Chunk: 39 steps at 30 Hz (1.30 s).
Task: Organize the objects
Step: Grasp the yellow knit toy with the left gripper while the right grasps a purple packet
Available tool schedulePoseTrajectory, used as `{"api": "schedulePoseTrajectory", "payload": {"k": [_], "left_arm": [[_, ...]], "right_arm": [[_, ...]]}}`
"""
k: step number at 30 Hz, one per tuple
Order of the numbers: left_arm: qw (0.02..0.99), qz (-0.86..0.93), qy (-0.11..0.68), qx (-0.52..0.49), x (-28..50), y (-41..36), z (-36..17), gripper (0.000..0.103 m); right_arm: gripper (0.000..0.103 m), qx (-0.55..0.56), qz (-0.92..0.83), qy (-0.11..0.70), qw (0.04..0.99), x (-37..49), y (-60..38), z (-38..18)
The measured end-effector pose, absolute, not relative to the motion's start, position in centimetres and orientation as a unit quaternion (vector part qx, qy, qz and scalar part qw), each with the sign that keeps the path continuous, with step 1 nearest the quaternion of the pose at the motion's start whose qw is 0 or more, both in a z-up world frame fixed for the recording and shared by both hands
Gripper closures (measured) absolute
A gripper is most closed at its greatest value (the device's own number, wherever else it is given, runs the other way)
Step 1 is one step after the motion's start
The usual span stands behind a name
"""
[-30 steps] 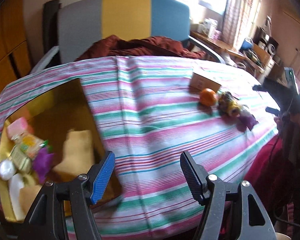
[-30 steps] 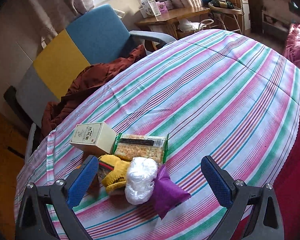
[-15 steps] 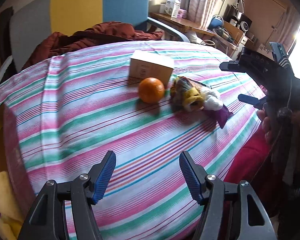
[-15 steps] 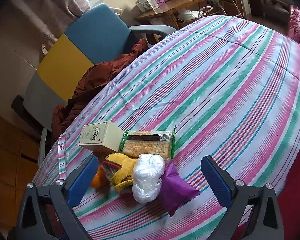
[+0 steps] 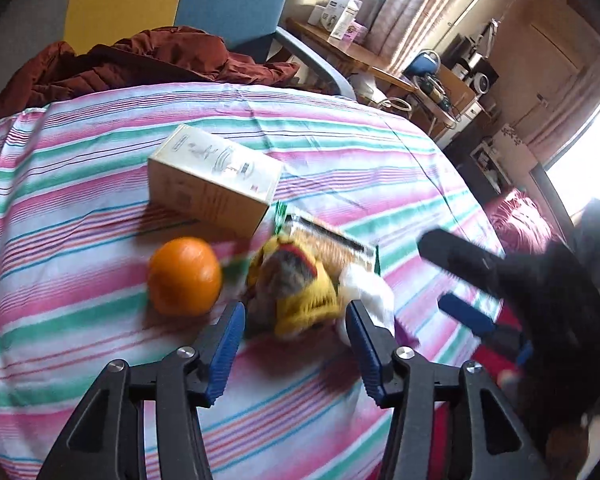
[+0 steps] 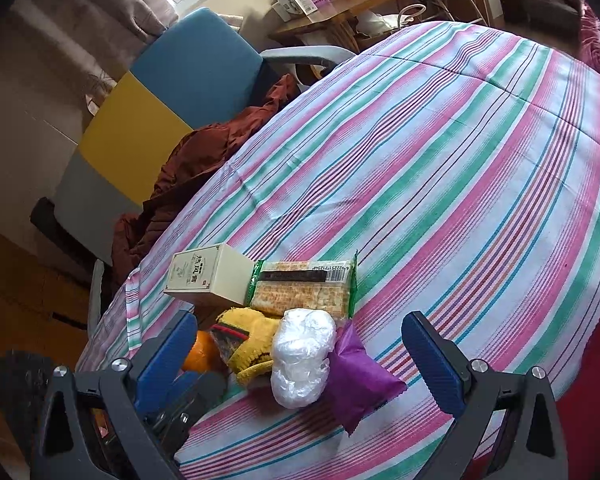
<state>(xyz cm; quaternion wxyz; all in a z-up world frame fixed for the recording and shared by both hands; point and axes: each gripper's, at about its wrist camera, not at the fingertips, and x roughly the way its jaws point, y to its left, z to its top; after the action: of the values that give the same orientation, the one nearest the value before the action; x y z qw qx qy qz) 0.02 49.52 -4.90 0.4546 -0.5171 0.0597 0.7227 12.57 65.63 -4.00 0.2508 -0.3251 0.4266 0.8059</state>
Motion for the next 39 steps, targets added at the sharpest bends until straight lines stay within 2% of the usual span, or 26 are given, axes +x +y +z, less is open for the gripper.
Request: {"api": "schedulePoseTrajectory", "payload": {"k": [7,11,13,21,26,30,33,39], "left_arm": [[0.413,0.718,0.092,-0.553,-1.3,54.1,-8.9,0.048],[0.434,0.725,0.124,-0.520,0.7,53.6,-8.8,0.059],[0.442,0.728,0.130,-0.508,1.4,52.4,-8.3,0.062],[0.446,0.740,0.160,-0.477,3.8,44.5,-7.7,0.062],[0.437,0.753,0.166,-0.463,4.4,38.5,-7.6,0.062],[0.426,0.759,0.138,-0.472,3.8,34.6,-7.9,0.061],[0.425,0.757,0.109,-0.484,3.2,33.3,-8.3,0.061],[0.429,0.764,0.124,-0.467,3.8,34.2,-8.3,0.061]], "right_arm": [[0.000,-0.322,0.802,0.436,0.250,12.6,66.1,-4.3],[0.000,-0.321,0.802,0.440,0.244,12.6,66.2,-4.3],[0.000,-0.323,0.801,0.443,0.239,12.5,66.2,-4.4],[0.000,-0.341,0.806,0.443,0.195,11.3,65.3,-4.8],[0.000,-0.357,0.805,0.417,0.226,11.2,65.0,-4.9],[0.000,-0.403,0.783,0.382,0.280,10.6,65.0,-5.8],[0.000,-0.425,0.778,0.361,0.289,10.2,64.6,-6.2],[0.000,-0.427,0.779,0.376,0.262,11.4,64.4,-5.4]]}}
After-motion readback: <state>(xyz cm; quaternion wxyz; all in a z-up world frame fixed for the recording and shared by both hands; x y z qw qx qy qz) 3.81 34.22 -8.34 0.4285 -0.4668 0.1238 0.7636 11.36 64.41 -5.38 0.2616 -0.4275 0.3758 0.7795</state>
